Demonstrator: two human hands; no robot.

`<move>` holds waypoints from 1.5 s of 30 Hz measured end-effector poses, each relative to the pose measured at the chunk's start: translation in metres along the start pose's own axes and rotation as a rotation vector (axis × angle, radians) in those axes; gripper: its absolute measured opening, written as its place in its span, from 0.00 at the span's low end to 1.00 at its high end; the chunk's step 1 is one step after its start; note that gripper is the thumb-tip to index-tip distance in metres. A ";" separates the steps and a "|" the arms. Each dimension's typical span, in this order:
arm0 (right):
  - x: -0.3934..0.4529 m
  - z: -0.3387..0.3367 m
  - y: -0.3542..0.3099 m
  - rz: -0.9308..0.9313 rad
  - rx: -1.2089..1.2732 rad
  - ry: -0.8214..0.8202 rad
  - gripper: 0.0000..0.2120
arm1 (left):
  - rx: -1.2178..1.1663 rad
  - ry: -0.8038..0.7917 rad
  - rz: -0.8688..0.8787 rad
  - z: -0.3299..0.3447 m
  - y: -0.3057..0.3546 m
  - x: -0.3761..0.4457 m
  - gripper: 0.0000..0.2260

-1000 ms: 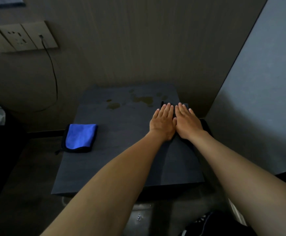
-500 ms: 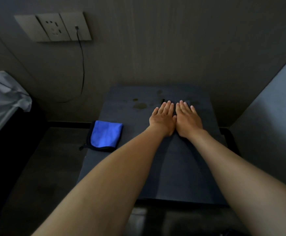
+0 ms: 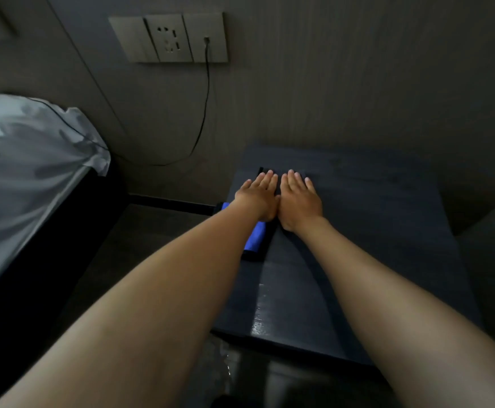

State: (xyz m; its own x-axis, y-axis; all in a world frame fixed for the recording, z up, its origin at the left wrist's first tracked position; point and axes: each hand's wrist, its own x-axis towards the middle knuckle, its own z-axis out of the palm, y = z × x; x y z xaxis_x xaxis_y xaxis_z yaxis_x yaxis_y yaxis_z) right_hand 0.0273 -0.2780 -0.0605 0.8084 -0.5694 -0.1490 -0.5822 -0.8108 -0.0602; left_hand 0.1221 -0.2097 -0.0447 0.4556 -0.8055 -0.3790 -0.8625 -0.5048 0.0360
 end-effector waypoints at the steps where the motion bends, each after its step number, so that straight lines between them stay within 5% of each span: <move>1: 0.004 0.000 -0.008 -0.011 -0.008 -0.002 0.29 | -0.013 -0.009 -0.009 -0.001 -0.008 -0.001 0.28; 12: 0.033 -0.008 -0.053 -0.105 -0.020 -0.080 0.30 | -0.078 0.005 -0.082 0.000 -0.056 -0.011 0.29; 21: 0.049 -0.012 -0.042 -0.083 -0.022 -0.065 0.34 | 0.076 0.027 -0.101 -0.004 -0.046 0.020 0.39; 45: 0.008 -0.014 0.217 0.172 0.015 -0.006 0.34 | 0.171 0.084 0.061 -0.026 0.209 0.089 0.29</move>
State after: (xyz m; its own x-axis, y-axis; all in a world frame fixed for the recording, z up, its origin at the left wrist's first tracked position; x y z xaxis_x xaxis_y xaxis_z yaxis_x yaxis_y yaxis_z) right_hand -0.0913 -0.4599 -0.0613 0.6964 -0.6985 -0.1645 -0.7130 -0.6995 -0.0484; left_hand -0.0122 -0.3954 -0.0468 0.4117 -0.8599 -0.3017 -0.9108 -0.3998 -0.1035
